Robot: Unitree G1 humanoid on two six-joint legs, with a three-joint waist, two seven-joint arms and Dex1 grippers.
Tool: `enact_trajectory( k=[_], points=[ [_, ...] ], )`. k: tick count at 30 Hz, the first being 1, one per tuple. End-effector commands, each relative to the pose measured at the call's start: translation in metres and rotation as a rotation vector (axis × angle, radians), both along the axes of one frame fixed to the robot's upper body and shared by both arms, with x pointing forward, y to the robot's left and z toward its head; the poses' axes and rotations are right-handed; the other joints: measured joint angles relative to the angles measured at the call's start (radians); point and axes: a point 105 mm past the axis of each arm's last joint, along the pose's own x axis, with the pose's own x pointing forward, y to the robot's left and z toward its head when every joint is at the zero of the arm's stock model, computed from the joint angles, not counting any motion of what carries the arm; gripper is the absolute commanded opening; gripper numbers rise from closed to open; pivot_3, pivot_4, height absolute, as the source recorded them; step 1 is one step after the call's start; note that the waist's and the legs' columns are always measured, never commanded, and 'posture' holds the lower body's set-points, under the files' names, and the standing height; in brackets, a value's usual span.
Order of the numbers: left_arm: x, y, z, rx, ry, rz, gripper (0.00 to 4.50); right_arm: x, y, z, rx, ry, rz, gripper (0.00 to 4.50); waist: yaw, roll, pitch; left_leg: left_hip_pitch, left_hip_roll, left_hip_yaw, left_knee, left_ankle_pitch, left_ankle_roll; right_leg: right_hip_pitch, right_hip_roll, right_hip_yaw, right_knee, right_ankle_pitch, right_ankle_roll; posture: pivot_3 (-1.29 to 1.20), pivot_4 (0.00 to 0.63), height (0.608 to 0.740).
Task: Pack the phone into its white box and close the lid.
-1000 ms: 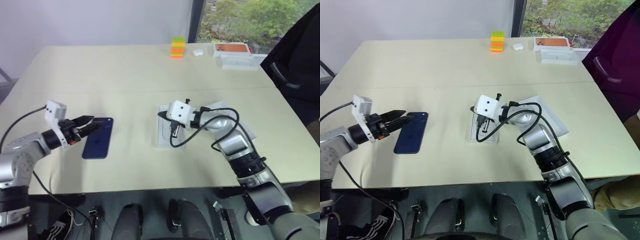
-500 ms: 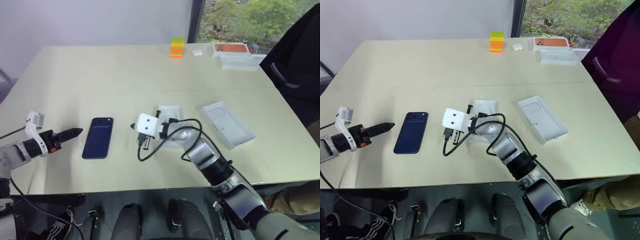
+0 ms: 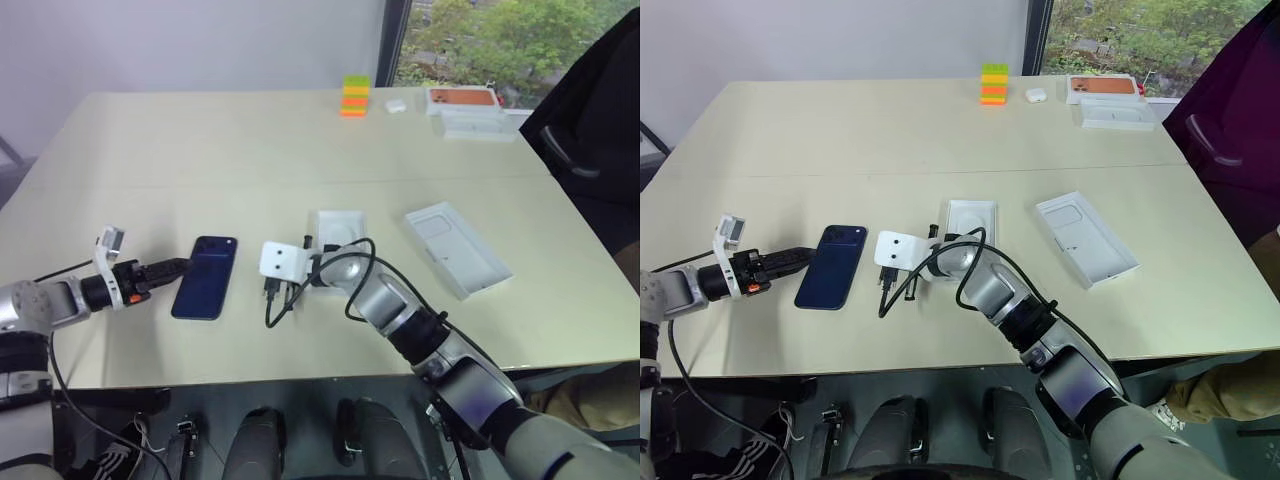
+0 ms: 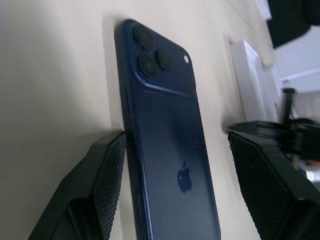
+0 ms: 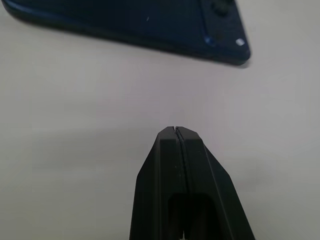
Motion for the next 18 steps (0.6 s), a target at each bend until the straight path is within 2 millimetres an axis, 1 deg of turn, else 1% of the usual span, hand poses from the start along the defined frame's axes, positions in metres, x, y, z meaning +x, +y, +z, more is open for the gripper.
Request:
enact_trajectory(
  k=[1, 5, 13, 18],
  points=[
    [-0.011, -0.016, -0.025, -0.018, 0.108, -0.065, 3.44, -0.005, 0.007, 0.004, -0.013, -0.001, 0.032, 0.03, 0.001, 0.000, 0.000, 0.000, 0.000, 0.000, 0.000, 0.000, 0.000, 0.000, 0.000, 0.000, 0.000, 0.000, 0.000, 0.00, 0.150, 0.740],
    [-0.017, -0.029, -0.024, -0.039, 0.120, -0.131, 3.44, -0.010, 0.007, 0.002, -0.023, 0.020, 0.045, 0.03, 0.000, 0.000, -0.001, 0.001, 0.000, 0.000, 0.000, 0.000, 0.000, 0.001, 0.000, 0.000, 0.000, 0.000, 0.000, 0.00, 0.150, 0.740],
    [-0.015, -0.029, -0.034, -0.005, 0.117, -0.109, 3.44, -0.019, 0.006, 0.003, -0.086, 0.023, 0.106, 0.03, 0.002, 0.001, -0.001, 0.001, 0.000, 0.000, 0.000, 0.000, 0.000, 0.001, -0.001, 0.000, 0.000, 0.000, 0.001, 0.00, 0.150, 0.740],
    [-0.013, -0.036, -0.032, -0.002, 0.106, -0.125, 3.44, -0.020, 0.008, -0.003, -0.101, 0.059, 0.093, 0.03, 0.002, 0.002, -0.004, 0.001, -0.001, 0.000, 0.000, 0.000, 0.000, 0.002, -0.001, 0.000, 0.000, -0.001, 0.001, 0.00, 0.150, 0.740]
  ],
)
